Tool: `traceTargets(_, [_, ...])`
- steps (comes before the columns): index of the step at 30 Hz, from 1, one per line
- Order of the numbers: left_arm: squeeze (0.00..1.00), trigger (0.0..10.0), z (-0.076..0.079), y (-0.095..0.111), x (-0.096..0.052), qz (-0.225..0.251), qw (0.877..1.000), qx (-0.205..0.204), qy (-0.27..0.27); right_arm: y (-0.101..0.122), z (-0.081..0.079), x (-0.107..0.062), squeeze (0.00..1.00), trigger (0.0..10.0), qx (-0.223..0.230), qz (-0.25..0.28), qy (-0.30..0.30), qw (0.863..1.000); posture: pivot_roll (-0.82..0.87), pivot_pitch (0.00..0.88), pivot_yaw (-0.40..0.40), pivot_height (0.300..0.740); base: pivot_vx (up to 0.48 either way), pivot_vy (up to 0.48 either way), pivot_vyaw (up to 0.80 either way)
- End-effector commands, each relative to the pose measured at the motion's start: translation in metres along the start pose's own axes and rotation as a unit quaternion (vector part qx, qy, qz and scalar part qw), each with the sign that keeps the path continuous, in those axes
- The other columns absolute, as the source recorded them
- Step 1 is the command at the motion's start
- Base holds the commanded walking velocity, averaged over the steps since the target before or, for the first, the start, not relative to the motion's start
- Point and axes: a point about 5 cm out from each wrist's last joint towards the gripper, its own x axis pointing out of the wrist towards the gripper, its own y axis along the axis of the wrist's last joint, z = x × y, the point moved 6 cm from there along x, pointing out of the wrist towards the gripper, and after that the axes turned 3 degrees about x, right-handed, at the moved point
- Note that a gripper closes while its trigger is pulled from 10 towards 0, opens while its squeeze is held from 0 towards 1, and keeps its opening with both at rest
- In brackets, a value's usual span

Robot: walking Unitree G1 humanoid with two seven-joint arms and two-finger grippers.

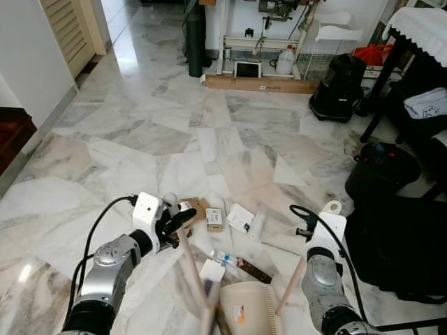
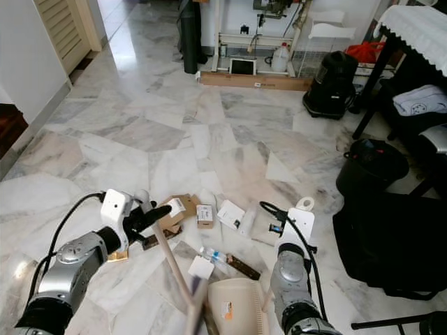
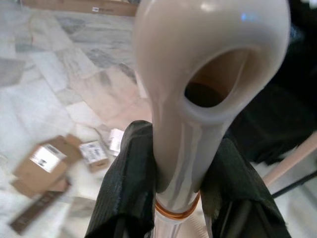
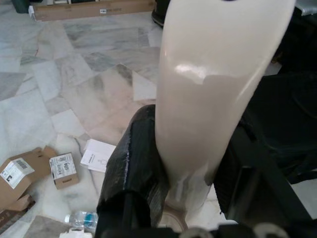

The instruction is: Sweep floor

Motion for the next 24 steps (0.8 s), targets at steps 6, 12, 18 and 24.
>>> traceTargets(6, [0.00,10.0,0.003,0.030,0.007,0.066,0.994,-0.087,0.000,-0.036,0.005,-0.011,0.00,10.0,-0.006,-0.072,-0.004,0.997,-0.02,0.075,-0.042,0.740,0.000,0.000,0.00])
traceTargets(12, [0.00,10.0,0.002,0.039,0.008,0.086,0.991,-0.104,0.010,-0.038,0.005,-0.012,0.00,10.0,-0.006,-0.076,-0.003,0.997,-0.02,0.071,-0.042,0.740,0.000,0.000,0.00])
traceTargets(18, [0.00,10.0,-0.009,0.063,0.005,0.130,0.987,-0.082,0.047,-0.039,0.005,-0.012,0.00,10.0,-0.006,-0.078,0.000,0.997,-0.02,0.064,-0.044,0.740,0.000,0.000,0.00])
traceTargets(24, [0.00,10.0,-0.011,0.098,0.003,0.184,0.980,-0.039,0.073,-0.039,0.003,-0.012,0.00,10.0,-0.007,-0.079,0.006,0.997,-0.02,0.063,-0.045,0.740,0.000,0.000,0.00])
